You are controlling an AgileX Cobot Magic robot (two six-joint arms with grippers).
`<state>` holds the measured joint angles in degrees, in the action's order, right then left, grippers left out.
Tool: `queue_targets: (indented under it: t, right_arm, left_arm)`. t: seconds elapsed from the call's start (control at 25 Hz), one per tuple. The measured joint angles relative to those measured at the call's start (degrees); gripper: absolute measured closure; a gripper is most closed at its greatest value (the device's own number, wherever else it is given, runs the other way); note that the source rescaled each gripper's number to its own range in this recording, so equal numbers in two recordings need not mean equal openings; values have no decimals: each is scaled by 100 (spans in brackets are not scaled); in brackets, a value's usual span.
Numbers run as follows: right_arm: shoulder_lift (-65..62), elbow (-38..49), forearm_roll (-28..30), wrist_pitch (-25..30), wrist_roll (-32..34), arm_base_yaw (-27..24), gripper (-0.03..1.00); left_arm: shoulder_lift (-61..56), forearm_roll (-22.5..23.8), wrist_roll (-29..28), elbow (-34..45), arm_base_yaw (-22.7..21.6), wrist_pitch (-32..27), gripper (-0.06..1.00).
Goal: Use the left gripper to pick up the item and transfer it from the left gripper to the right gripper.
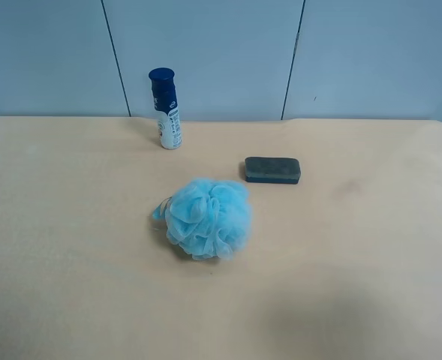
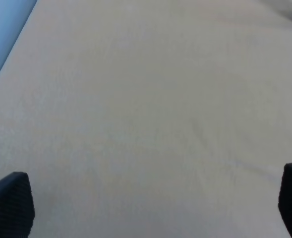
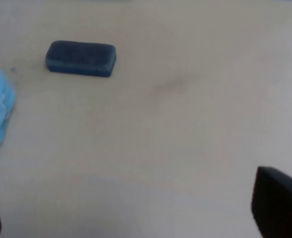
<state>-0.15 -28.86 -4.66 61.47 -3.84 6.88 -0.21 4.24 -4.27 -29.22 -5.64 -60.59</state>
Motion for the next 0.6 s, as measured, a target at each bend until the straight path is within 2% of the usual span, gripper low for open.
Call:
queue_targets:
  t: [0.6]
  right_arm:
    - [0,0,-4,0,0,0,-3]
  left_arm:
    - [0,0,0,0,0,0,-6]
